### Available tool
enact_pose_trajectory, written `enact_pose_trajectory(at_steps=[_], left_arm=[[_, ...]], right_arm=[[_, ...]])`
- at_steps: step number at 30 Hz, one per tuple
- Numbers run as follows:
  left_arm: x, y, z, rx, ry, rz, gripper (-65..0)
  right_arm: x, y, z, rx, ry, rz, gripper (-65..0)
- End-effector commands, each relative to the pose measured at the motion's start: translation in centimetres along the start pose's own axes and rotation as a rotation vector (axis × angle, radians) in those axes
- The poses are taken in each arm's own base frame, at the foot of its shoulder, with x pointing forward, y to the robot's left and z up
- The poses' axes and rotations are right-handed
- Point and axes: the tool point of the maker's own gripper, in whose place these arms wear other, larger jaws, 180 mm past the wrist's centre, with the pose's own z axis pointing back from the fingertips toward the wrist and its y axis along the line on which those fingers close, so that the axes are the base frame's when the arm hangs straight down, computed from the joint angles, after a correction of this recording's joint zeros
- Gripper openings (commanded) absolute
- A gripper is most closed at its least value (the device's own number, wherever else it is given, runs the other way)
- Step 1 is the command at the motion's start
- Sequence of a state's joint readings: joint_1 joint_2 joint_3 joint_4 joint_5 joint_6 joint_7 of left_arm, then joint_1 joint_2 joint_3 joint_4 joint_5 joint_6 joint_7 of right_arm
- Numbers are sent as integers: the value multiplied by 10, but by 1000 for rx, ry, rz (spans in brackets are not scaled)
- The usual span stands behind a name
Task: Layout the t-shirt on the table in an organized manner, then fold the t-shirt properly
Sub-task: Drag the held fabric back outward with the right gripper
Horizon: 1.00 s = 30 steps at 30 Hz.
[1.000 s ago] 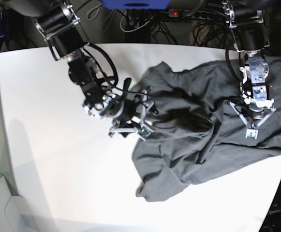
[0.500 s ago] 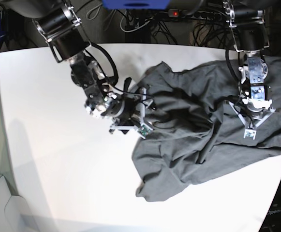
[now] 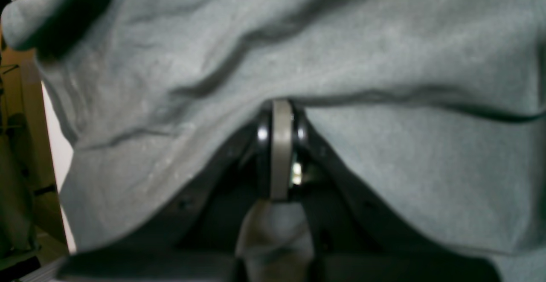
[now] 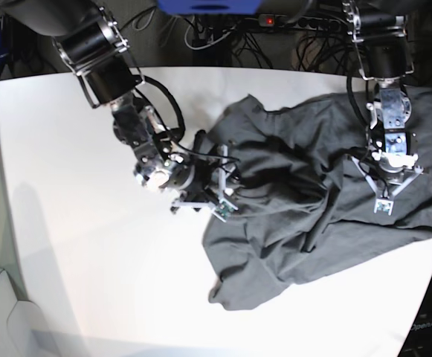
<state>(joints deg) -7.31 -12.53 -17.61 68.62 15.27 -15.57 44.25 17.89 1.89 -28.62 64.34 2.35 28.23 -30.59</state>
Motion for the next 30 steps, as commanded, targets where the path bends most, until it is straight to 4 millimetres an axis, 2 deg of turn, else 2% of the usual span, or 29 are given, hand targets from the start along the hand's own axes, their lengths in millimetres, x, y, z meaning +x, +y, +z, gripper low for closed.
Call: enact_pose_trajectory(at_steps=[1, 6, 8, 13, 15, 24, 30], left_arm=[[-28, -28, -3, -96, 102, -9, -645], [-26, -27, -3, -95, 99, -8, -645], [-26, -27, -3, -95, 99, -8, -645], [-25, -26, -2, -93, 98, -8, -645], [-25, -27, -2, -95, 98, -8, -645], [-24, -28, -2, -96, 96, -7, -645], [-24, -28, -2, -98, 94, -8, -645]], right_arm=[[15, 0, 2, 6, -43, 7, -439], [-1, 16, 0, 53, -16, 5, -614], [-6, 18, 0, 55, -5, 2, -650], [-29, 18, 11, 43, 46, 7, -650], [-28, 20, 19, 31, 37, 19, -650], [-44, -23, 85, -160, 23, -97, -650], [-54, -5, 118, -190, 21, -82, -650]])
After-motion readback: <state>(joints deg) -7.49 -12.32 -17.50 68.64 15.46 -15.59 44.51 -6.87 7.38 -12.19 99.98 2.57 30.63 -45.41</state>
